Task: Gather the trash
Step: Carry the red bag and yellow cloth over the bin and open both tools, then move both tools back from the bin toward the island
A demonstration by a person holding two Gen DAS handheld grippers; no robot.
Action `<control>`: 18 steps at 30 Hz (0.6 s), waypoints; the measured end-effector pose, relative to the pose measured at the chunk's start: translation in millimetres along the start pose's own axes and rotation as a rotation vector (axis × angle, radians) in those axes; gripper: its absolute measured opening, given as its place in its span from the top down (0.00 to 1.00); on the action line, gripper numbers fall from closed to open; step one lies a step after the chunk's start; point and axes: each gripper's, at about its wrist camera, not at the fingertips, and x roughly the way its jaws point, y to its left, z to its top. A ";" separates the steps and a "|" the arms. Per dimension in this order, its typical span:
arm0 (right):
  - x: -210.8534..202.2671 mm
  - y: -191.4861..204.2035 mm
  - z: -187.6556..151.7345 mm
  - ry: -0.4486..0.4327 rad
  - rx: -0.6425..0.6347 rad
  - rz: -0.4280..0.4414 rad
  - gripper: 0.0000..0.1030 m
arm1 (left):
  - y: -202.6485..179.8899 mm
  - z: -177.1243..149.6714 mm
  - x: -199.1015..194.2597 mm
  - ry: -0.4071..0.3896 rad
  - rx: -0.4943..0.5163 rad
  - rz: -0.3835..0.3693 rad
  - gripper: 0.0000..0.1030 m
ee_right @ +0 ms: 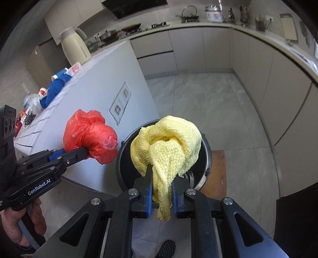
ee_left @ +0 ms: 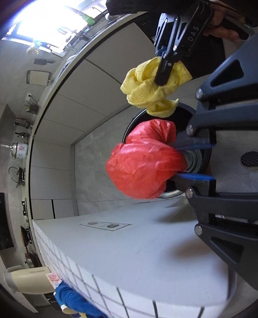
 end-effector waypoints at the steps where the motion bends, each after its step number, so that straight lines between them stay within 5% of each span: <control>1: 7.4 -2.7 2.3 0.012 -0.011 0.006 0.82 | 0.4 1.5 4.3 0.008 -0.009 0.007 0.57; 2: 17.7 -4.7 5.2 0.033 -0.031 0.002 0.76 | 1.7 1.4 8.1 0.013 -0.022 0.028 0.36; 5: 46.8 -16.7 7.8 0.090 -0.079 -0.094 0.09 | 6.2 0.0 11.4 0.010 -0.071 0.060 0.28; 9: 44.6 -37.6 11.5 0.078 -0.050 -0.127 0.09 | 0.6 0.6 11.7 0.020 -0.055 0.069 0.24; 11: 38.6 -44.2 14.7 0.058 -0.030 -0.143 0.05 | -2.9 1.5 12.0 0.017 -0.049 0.074 0.11; 18: 19.0 -52.9 19.7 0.014 0.007 -0.171 0.00 | -13.0 7.5 9.8 0.003 -0.019 0.077 0.09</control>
